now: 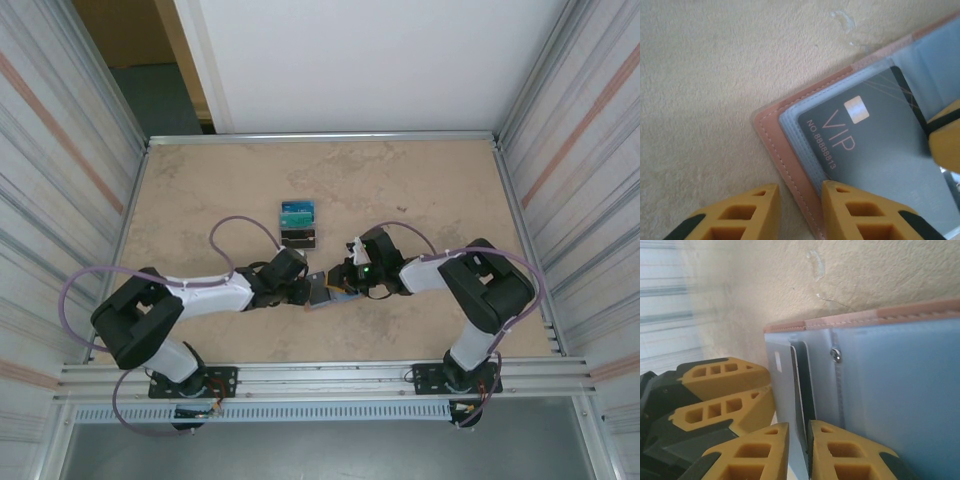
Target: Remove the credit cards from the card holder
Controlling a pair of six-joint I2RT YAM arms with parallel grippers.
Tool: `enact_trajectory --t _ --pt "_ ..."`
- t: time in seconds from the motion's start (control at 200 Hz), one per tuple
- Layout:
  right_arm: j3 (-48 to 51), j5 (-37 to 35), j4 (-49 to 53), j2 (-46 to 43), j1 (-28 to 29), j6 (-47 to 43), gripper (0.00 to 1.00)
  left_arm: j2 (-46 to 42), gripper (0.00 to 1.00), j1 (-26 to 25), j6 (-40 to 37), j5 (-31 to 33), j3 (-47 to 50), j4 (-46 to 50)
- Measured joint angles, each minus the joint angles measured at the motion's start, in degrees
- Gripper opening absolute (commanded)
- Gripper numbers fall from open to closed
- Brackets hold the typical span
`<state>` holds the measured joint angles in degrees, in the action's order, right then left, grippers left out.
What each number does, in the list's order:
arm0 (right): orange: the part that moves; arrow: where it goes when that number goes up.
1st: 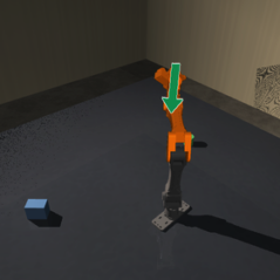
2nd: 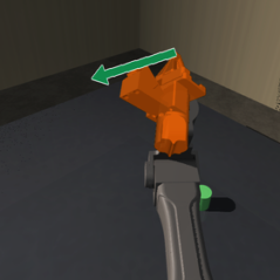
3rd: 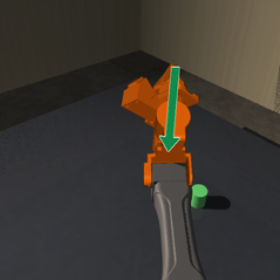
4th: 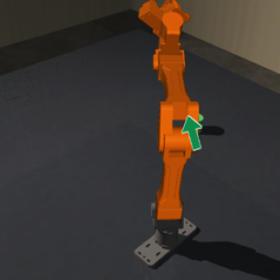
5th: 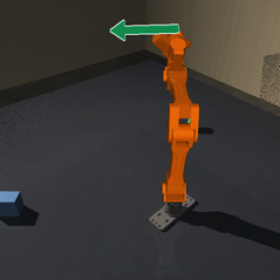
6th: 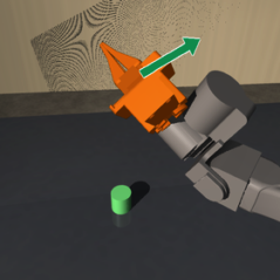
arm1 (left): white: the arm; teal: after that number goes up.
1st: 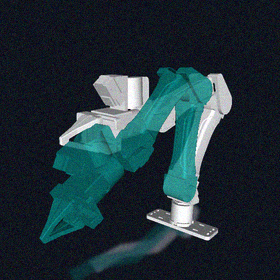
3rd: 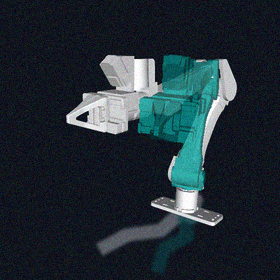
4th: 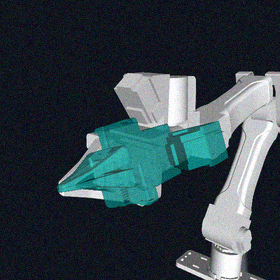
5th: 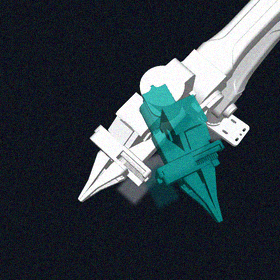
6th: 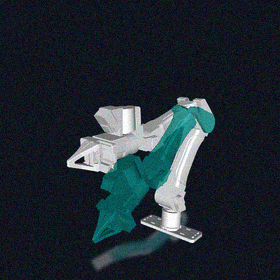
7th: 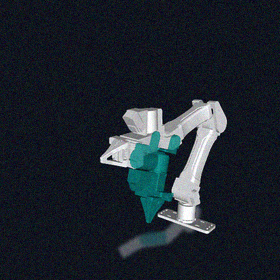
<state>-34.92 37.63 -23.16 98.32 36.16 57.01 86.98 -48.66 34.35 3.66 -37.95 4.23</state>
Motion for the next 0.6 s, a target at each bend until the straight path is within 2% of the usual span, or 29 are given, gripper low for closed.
enact_trajectory --t 0.311,0.601 --pt "0.72 1.70 -8.02 3.69 -0.20 2.97 0.17 0.42 0.29 2.62 -1.62 0.02 -0.42 -0.44" --pt "2.89 3.63 -16.20 5.55 -1.09 6.60 0.15 0.66 0.28 2.97 -2.21 0.00 -0.50 -0.63"
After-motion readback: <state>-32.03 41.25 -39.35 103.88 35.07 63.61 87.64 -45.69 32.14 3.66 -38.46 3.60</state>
